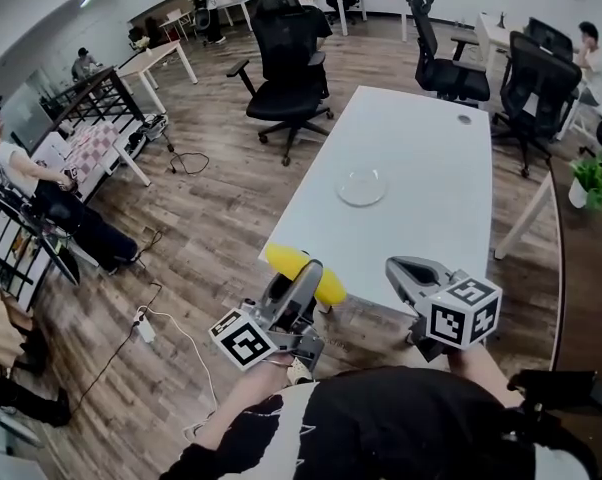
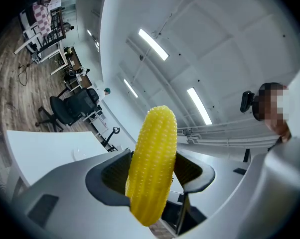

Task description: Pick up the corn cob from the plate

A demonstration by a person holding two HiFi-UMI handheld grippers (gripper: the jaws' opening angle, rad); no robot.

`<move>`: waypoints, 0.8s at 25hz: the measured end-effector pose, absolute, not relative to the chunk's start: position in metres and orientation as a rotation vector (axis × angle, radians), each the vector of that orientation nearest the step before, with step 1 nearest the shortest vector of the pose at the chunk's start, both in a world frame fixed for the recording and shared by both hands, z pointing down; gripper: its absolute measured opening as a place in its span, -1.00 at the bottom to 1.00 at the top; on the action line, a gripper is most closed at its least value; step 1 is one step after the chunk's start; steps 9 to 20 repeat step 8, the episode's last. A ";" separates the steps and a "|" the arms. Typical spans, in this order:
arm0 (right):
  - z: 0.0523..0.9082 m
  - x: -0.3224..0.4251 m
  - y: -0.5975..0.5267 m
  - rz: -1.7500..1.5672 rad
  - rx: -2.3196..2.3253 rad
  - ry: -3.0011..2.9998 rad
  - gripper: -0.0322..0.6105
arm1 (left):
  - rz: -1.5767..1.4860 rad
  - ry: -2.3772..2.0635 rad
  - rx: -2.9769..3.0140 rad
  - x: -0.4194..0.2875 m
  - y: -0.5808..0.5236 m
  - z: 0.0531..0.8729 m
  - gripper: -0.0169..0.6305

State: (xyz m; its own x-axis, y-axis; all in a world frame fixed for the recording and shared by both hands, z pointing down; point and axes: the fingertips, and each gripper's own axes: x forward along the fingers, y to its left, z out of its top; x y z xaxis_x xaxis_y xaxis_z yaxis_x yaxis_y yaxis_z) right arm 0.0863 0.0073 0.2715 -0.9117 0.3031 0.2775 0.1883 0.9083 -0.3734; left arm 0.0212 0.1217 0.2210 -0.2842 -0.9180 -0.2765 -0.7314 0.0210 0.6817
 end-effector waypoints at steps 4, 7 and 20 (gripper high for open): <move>0.269 0.091 -0.002 0.489 -0.365 -2.746 -0.86 | -1.108 -2.056 1.714 0.027 0.113 0.219 -0.12; 0.268 0.094 -0.010 0.490 -0.361 -2.749 -0.86 | -1.106 -2.057 1.716 0.031 0.105 0.218 -0.12; 0.268 0.095 -0.013 0.491 -0.359 -2.750 -0.86 | -1.106 -2.056 1.716 0.032 0.103 0.218 -0.12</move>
